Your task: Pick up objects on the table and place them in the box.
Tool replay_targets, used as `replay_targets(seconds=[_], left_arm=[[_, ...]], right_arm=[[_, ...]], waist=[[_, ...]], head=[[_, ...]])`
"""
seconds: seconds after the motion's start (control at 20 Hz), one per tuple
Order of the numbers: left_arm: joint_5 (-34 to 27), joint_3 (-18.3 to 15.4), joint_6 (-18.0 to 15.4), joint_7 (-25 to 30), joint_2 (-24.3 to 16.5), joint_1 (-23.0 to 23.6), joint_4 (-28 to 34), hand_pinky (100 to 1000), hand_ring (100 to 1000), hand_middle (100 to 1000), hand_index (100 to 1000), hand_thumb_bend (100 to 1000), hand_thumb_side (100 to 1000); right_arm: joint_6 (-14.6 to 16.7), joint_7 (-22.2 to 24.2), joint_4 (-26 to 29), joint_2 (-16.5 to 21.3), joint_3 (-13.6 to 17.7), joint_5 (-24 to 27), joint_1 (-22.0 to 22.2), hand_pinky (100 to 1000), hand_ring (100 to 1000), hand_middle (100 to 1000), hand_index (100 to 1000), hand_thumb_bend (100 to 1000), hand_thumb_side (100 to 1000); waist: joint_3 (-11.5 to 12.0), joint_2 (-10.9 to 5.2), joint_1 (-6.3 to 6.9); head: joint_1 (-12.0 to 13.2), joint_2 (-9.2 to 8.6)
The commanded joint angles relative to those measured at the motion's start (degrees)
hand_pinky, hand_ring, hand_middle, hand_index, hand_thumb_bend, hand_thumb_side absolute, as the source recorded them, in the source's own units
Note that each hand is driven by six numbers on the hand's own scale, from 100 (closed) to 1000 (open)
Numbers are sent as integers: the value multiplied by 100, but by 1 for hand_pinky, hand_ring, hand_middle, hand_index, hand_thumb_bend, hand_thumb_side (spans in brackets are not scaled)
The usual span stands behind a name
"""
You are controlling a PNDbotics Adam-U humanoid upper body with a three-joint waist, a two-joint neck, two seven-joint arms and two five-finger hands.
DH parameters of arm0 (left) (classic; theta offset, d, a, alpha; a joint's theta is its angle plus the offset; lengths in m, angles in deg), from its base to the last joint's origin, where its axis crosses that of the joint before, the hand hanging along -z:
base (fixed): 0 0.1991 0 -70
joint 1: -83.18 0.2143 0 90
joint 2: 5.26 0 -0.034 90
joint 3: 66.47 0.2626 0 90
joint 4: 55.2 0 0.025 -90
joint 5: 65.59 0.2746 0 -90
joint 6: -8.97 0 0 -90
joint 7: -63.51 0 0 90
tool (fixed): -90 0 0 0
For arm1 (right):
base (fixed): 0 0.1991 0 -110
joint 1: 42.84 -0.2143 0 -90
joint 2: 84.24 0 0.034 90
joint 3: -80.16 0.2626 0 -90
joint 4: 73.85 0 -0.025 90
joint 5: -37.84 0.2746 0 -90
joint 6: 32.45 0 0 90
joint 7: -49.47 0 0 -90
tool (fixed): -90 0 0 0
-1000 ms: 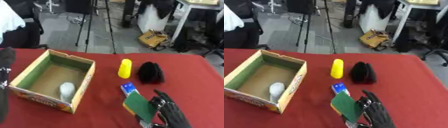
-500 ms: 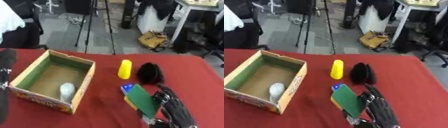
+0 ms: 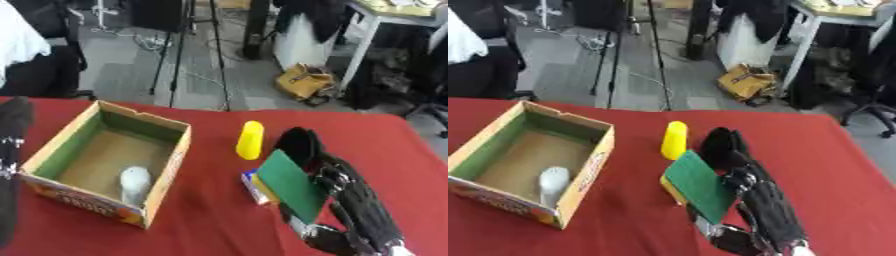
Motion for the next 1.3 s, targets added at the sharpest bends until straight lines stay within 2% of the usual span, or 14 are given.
replay_targets(seconds=[0.05,0.4,0.65,0.9,1.3], left_arm=[[-7,0,14,18,-56,-17,106,998,939,873,824,100,865],[-16,5,11,31,-61,-19,106,997,939,873,824,100,865],[-22,18,11,35,-58,-27,106,998,939,873,824,100,863],[-32,30,9,53,-50,-39,106,998,939,873,824,100,862],[-60,52,11,86,-31,-45,106,998,940,874,824,100,864]], right_arm=[[22,11,196,232,-49,252,-220,960,957,544,649,299,946],[8,1,197,396,-132,704,-712,960,956,540,642,290,950],[27,-25,109,491,-212,887,-1095,958,953,535,631,280,956],[89,37,-129,568,-307,1045,-1471,957,952,533,628,276,956],[198,250,-679,668,-366,1300,-2115,957,953,531,628,273,957]], waist=[[1,-145,4],[86,-167,-36],[141,-171,-43],[224,-169,-27],[362,-154,-34]], head=[[34,4],[53,-24],[154,-66],[270,-126],[256,-225]])
